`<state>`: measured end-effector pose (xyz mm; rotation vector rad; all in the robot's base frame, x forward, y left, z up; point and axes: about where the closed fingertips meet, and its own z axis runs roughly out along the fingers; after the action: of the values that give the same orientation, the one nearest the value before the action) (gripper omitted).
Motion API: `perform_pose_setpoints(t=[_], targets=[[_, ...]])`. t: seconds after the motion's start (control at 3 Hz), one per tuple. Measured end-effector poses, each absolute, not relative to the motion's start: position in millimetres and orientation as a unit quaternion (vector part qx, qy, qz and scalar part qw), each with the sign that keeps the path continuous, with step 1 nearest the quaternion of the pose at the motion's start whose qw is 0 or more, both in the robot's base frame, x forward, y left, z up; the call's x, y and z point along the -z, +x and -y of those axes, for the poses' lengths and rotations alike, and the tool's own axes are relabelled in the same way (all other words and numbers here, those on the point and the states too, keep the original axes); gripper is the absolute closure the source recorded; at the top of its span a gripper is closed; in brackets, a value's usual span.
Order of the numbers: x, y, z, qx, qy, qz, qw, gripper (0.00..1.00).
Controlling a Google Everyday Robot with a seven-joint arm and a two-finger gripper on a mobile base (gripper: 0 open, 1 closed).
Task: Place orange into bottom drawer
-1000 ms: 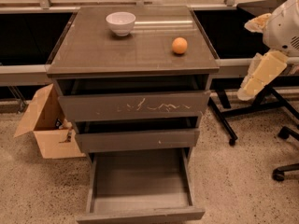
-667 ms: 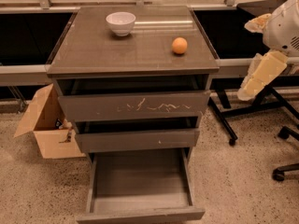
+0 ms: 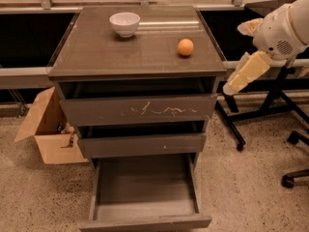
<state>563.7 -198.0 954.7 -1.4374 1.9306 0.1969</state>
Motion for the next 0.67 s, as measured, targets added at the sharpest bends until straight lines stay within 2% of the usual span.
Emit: perform_pose_setpoints(t=[0.67], targets=[[-926.3,636.0,157.7,-0.156,-0.518,-0.734,0.41,0.0]])
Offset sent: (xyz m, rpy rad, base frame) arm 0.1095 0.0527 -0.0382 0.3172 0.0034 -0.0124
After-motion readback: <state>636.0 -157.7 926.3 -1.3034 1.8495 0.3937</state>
